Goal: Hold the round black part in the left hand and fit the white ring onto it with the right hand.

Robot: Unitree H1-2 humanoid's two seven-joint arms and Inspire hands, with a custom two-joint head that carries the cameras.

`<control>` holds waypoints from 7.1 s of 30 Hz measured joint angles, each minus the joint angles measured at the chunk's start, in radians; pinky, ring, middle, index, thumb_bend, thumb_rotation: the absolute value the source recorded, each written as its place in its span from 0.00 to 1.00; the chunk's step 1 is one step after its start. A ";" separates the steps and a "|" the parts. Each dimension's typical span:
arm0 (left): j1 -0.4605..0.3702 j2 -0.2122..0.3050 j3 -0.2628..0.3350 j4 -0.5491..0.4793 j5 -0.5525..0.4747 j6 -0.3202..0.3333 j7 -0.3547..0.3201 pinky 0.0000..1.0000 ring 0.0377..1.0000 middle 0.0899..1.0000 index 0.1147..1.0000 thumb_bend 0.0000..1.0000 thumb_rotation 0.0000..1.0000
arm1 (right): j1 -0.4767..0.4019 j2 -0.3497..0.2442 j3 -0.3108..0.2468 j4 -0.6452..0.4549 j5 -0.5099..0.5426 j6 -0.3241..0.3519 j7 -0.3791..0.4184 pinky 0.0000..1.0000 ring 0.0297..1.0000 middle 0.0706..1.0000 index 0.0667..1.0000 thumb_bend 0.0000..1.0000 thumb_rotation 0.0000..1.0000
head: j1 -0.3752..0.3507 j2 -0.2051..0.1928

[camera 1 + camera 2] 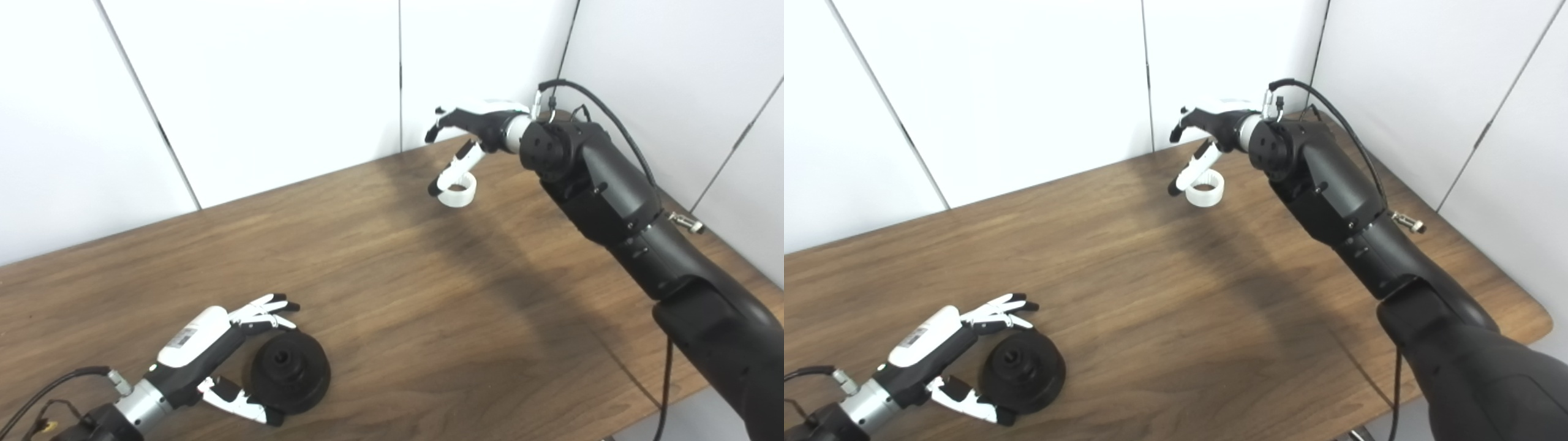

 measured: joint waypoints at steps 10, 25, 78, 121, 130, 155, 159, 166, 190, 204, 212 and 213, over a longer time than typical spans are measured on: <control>0.000 0.002 -0.001 0.000 0.003 0.000 0.000 0.85 0.96 0.88 0.42 0.52 0.07 | -0.004 -0.031 0.001 0.027 -0.010 0.000 0.064 0.85 0.98 1.00 0.91 1.00 0.44 | 0.003 -0.003; -0.003 0.004 -0.002 -0.003 0.031 0.000 0.002 0.83 0.95 0.88 0.42 0.52 0.07 | -0.006 -0.032 0.003 0.041 -0.031 0.001 0.102 0.83 0.96 0.99 0.91 1.00 0.38 | 0.017 0.008; 0.011 0.007 0.023 -0.020 0.046 0.000 -0.018 0.84 0.95 0.89 0.42 0.52 0.07 | -0.049 0.052 0.122 0.396 0.075 -0.063 -0.236 0.82 0.92 0.97 0.89 1.00 0.31 | 0.074 0.034; 0.044 0.016 0.077 -0.051 0.037 0.000 -0.087 0.85 0.96 0.89 0.42 0.52 0.07 | -0.040 -0.002 0.164 0.415 0.064 -0.057 -0.257 0.84 0.94 0.95 0.81 0.90 0.26 | 0.069 0.060; 0.049 0.015 0.082 -0.054 0.037 0.000 -0.096 0.87 0.97 0.89 0.42 0.52 0.07 | -0.035 -0.003 0.162 0.398 0.064 -0.053 -0.250 0.84 0.93 0.93 0.76 0.89 0.25 | 0.074 0.069; 0.062 0.014 0.110 -0.066 0.040 0.000 -0.124 0.85 0.96 0.88 0.42 0.52 0.07 | -0.039 0.038 0.148 0.452 0.067 -0.061 -0.362 0.86 0.91 0.89 0.68 0.81 0.27 | 0.086 0.077; 0.064 0.014 0.110 -0.067 0.040 0.000 -0.124 0.86 0.96 0.89 0.42 0.52 0.07 | -0.039 0.038 0.148 0.452 0.065 -0.061 -0.372 0.86 0.91 0.88 0.64 0.77 0.24 | 0.084 0.078; 0.066 0.014 0.111 -0.069 0.040 0.000 -0.125 0.85 0.96 0.88 0.42 0.52 0.07 | -0.038 0.039 0.148 0.452 0.069 -0.065 -0.383 0.84 0.89 0.84 0.51 0.61 0.17 | 0.084 0.080; 0.074 0.014 0.132 -0.080 0.043 0.000 -0.136 0.84 0.95 0.88 0.42 0.52 0.07 | -0.006 0.039 0.134 0.430 0.075 -0.129 -0.464 0.78 0.81 0.75 0.44 0.52 0.13 | 0.081 0.097; 0.069 0.009 0.145 -0.086 0.050 0.001 -0.170 0.84 0.96 0.90 0.42 0.52 0.07 | 0.036 0.027 0.100 0.386 0.109 -0.188 -0.466 0.77 0.81 0.74 0.44 0.52 0.13 | 0.253 0.172; 0.075 -0.003 0.149 -0.123 0.080 0.044 -0.181 0.84 0.96 0.91 0.42 0.52 0.07 | 0.046 -0.008 0.075 0.367 0.138 -0.229 -0.460 0.82 0.81 0.73 0.45 0.52 0.13 | 0.363 0.204; 0.075 -0.007 0.149 -0.125 0.087 0.049 -0.182 0.83 0.96 0.90 0.42 0.52 0.07 | 0.047 -0.011 0.075 0.361 0.140 -0.232 -0.459 0.82 0.81 0.73 0.45 0.52 0.13 | 0.373 0.206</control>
